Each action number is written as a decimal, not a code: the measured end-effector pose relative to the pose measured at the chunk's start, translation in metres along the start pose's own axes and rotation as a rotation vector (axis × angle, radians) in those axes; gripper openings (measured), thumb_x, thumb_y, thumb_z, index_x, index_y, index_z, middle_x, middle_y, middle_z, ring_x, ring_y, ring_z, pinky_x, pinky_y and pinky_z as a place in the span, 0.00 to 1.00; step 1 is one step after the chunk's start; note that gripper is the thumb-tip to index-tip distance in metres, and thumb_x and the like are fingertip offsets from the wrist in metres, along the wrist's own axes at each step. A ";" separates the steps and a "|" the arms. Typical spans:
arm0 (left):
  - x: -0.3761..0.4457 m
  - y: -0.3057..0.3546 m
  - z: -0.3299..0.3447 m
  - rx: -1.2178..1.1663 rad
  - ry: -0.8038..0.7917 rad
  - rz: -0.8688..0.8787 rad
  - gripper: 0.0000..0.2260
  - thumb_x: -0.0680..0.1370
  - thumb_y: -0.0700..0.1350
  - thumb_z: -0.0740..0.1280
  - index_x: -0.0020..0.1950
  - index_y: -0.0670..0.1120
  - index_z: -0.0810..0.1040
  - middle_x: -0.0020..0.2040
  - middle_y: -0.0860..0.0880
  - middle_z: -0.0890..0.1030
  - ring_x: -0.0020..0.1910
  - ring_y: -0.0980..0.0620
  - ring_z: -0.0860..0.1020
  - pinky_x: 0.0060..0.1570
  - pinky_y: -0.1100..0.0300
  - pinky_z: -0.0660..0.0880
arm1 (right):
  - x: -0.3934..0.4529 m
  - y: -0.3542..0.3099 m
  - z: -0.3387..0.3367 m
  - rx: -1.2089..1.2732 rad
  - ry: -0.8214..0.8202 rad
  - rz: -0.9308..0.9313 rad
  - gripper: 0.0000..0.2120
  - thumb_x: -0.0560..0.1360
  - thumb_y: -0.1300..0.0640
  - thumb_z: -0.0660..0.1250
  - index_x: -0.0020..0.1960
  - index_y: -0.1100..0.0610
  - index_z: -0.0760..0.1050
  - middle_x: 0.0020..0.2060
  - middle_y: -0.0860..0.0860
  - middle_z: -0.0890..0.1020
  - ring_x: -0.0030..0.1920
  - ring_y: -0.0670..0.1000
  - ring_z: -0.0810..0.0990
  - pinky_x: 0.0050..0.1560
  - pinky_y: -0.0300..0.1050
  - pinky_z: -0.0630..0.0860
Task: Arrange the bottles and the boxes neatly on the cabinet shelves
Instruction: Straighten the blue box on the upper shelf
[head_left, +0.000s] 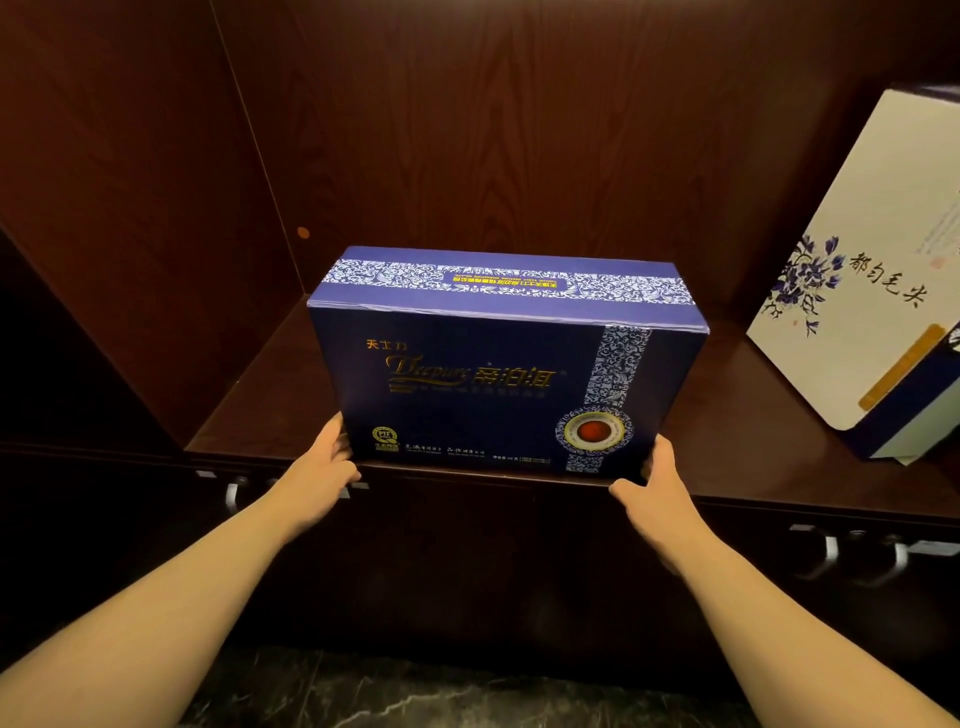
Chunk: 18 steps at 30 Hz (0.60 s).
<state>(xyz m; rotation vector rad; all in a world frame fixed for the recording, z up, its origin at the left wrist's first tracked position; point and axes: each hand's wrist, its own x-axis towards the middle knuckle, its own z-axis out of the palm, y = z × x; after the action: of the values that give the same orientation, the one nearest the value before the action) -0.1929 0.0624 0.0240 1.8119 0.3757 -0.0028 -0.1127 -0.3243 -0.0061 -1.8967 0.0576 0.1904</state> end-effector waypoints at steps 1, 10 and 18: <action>0.000 0.000 0.000 -0.002 0.000 -0.001 0.40 0.76 0.22 0.55 0.81 0.51 0.47 0.79 0.40 0.61 0.77 0.43 0.62 0.63 0.57 0.66 | 0.000 -0.001 0.000 0.007 -0.004 0.003 0.40 0.74 0.66 0.67 0.77 0.40 0.53 0.63 0.42 0.72 0.55 0.36 0.72 0.53 0.38 0.68; 0.005 0.029 -0.013 -0.185 0.232 0.175 0.31 0.81 0.32 0.58 0.80 0.51 0.53 0.75 0.46 0.66 0.71 0.53 0.64 0.63 0.59 0.63 | 0.000 -0.023 -0.011 0.142 -0.010 -0.025 0.43 0.73 0.72 0.62 0.79 0.42 0.51 0.69 0.45 0.69 0.63 0.42 0.72 0.63 0.42 0.69; -0.012 0.154 -0.031 0.153 0.482 0.621 0.20 0.76 0.51 0.61 0.68 0.55 0.69 0.69 0.49 0.72 0.63 0.66 0.70 0.59 0.72 0.64 | -0.006 -0.079 -0.060 0.284 0.183 -0.302 0.24 0.82 0.59 0.64 0.70 0.39 0.59 0.70 0.44 0.69 0.70 0.46 0.69 0.64 0.43 0.68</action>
<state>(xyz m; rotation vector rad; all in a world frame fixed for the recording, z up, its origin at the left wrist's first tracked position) -0.1711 0.0537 0.1798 2.0064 0.1331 0.8671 -0.1023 -0.3553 0.0876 -1.6111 -0.0747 -0.1882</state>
